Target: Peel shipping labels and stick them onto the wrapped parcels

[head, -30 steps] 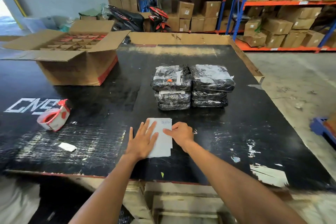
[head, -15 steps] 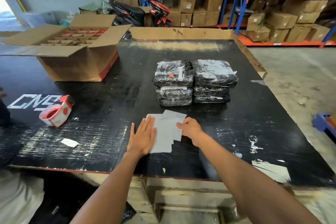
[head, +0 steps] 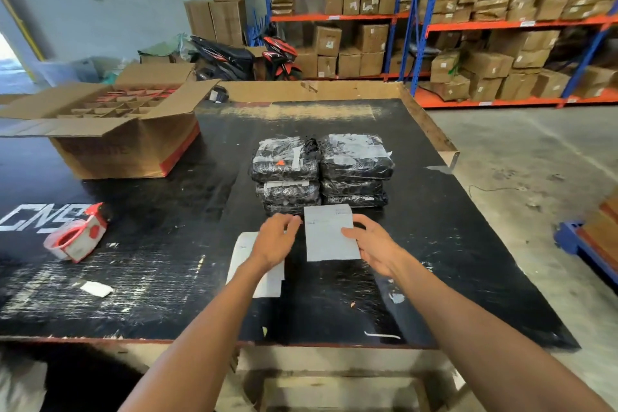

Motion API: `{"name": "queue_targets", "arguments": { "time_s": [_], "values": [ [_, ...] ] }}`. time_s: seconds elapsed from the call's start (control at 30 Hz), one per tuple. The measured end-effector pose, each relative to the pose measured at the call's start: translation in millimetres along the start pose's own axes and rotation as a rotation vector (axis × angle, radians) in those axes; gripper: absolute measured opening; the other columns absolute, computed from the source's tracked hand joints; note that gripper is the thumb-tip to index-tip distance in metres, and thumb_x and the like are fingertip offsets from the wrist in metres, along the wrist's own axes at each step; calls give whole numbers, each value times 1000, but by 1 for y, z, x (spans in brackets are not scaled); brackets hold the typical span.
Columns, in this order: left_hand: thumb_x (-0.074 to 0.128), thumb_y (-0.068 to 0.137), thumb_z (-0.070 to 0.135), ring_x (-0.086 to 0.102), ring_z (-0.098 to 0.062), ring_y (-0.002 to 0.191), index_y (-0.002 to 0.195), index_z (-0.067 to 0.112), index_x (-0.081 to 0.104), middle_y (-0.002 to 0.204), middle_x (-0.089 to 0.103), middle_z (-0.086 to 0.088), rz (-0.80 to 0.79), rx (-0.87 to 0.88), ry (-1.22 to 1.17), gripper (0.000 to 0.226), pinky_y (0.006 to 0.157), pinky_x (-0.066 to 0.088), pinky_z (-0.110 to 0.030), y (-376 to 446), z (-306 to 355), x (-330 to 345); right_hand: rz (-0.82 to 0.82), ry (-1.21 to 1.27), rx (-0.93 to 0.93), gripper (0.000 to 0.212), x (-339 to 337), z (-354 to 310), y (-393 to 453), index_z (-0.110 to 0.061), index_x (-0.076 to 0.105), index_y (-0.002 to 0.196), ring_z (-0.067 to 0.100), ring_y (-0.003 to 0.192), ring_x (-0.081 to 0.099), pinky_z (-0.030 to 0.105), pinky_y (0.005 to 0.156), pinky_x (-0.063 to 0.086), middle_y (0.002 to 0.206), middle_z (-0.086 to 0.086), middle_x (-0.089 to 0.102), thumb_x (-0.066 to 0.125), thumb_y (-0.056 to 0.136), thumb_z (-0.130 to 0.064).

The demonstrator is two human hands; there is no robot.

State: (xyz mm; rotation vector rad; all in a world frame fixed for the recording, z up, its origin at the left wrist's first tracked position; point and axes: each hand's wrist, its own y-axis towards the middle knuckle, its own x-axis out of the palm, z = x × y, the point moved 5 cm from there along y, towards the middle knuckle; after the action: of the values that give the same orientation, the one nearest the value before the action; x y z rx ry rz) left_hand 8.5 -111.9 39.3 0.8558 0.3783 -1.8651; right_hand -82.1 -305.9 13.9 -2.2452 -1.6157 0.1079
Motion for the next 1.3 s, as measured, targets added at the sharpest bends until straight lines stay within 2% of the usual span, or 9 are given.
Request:
{"name": "queue_targets", "arguments": {
  "time_s": [0.07,0.13,0.27,0.37,0.5,0.63,0.8,1.07,1.3],
  "values": [
    [45,104,42,65,-12,92,94,17,65,96,70,8,-127,-128,-397,34,88,49,-32,-2,23,18,-47,-17,-19,30,-2,-9,-6,-12,56,123,30,107,70,39,78,61,116,14,72,61,96,-1],
    [56,101,31,71,-15,94,110,12,70,107,75,0,-121,-168,-619,26,87,58,-33,-1,39,30,-71,-47,-37,28,-7,-17,-11,-13,56,121,28,104,71,36,75,61,113,10,72,62,96,-3],
    [63,96,11,73,-11,86,109,16,69,109,75,-4,-133,-145,-670,15,69,58,-22,1,56,43,40,-74,-130,16,-31,-27,-8,-12,61,116,24,100,71,34,76,60,116,14,72,60,100,-13],
    [65,95,10,74,-20,97,113,12,71,112,75,-8,-228,-174,-765,19,80,59,-32,1,61,52,92,-70,-197,16,-49,-34,-7,-8,63,111,27,99,68,44,91,57,119,22,68,65,95,-6],
    [70,90,11,71,-33,104,120,6,68,111,75,-13,-200,-258,-914,30,92,56,-50,8,66,53,41,-123,-251,20,-53,-43,-15,-8,66,111,24,95,69,34,80,59,112,19,71,69,92,-4],
    [71,89,5,71,-37,100,114,-1,68,108,75,-18,-128,-274,-958,26,89,57,-53,13,75,47,11,-87,-296,11,-51,-53,-21,-10,69,103,20,89,72,28,75,59,99,11,76,70,92,-7],
    [72,88,5,72,-37,98,112,0,67,106,75,-18,-123,-261,-996,26,87,58,-52,14,87,40,24,-28,-345,15,-53,-60,-24,-1,70,107,20,86,72,24,73,58,105,18,75,68,94,-9],
    [79,80,5,75,-26,89,107,3,71,99,78,-10,-125,-216,-941,28,78,61,-41,11,94,34,-9,-102,-390,16,-53,-61,-32,-4,71,105,18,73,68,27,68,57,90,11,76,58,100,-13],
    [81,79,6,76,-25,89,106,5,72,100,78,-10,-154,-195,-886,28,72,61,-38,10,92,33,34,-248,-432,13,-55,-59,-34,-8,72,101,23,65,66,28,58,52,93,10,76,60,100,-14]
  ]
}}
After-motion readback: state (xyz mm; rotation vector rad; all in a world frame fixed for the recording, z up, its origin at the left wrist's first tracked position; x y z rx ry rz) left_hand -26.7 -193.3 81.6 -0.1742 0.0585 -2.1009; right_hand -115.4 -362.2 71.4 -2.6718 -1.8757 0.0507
